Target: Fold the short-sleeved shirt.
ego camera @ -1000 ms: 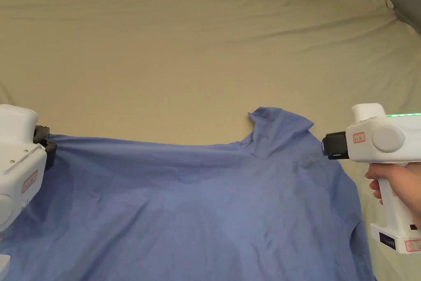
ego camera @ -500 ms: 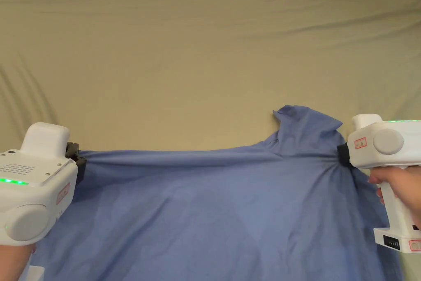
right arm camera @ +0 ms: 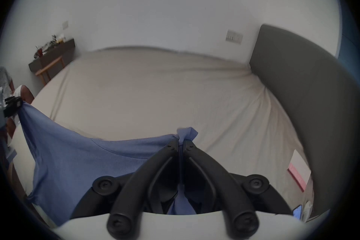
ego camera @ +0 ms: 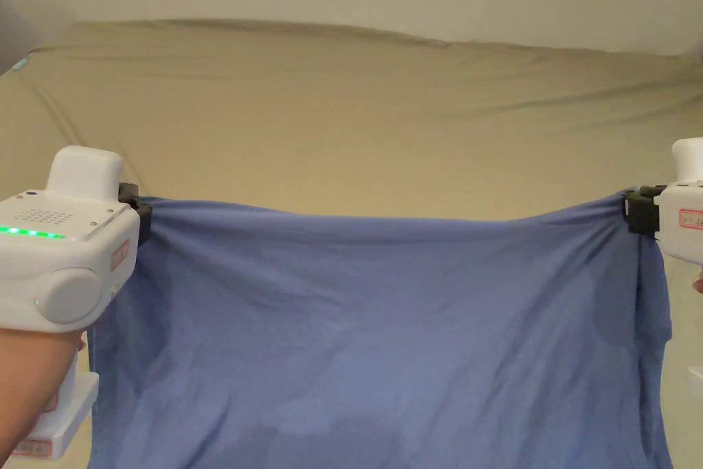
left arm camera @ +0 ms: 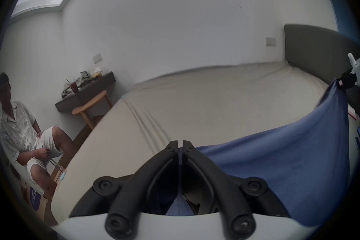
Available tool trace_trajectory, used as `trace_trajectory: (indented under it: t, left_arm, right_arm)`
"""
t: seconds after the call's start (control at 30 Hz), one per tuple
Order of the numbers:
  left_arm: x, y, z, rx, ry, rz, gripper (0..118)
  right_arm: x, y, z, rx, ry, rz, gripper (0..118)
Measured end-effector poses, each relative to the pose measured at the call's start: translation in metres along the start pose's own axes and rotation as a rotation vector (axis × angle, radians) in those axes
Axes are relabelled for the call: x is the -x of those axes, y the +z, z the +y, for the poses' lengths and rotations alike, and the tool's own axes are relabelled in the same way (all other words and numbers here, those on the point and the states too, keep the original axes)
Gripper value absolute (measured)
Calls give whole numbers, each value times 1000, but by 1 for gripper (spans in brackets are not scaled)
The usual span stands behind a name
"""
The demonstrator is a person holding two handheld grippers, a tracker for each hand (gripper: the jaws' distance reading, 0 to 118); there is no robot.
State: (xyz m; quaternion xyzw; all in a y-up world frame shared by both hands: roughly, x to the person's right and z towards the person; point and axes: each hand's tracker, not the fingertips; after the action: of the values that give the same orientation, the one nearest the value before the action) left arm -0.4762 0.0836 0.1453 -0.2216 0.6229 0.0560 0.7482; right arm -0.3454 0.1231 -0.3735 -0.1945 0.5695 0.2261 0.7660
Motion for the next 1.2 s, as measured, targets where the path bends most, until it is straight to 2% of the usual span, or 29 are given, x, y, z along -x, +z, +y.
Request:
trace_trajectory:
  t: [0.07,0.17,0.3,0.5,0.67,0.83,0.9,1.03,1.2]
  left_arm:
    - [1,38,26,-39,18,13,0]
    - [12,81,55,-142,41,25,0]
    - [38,115,84,-258,52,52,0]
    - [61,172,133,-396,91,62,0]
    - [72,211,176,-478,91,75,0]
    - [64,229,219,-512,72,92,0]
    - [75,207,240,-513,59,90,0]
    - [69,188,270,-496,64,88,0]
    - [61,149,303,-448,36,116,0]
  right_arm:
    - [-1,40,10,-74,13,-6,2]
    - [-3,99,24,-195,-15,-15,2]
    - [-2,162,48,-333,-8,-52,2]
    - [-3,224,78,-500,61,-134,2]
    - [-2,267,107,-587,57,-153,2]
    - [-10,275,143,-639,94,-193,2]
    - [-12,270,161,-645,120,-221,2]
    - [-10,250,190,-657,209,-333,2]
    - [-17,218,224,-618,147,-306,2]
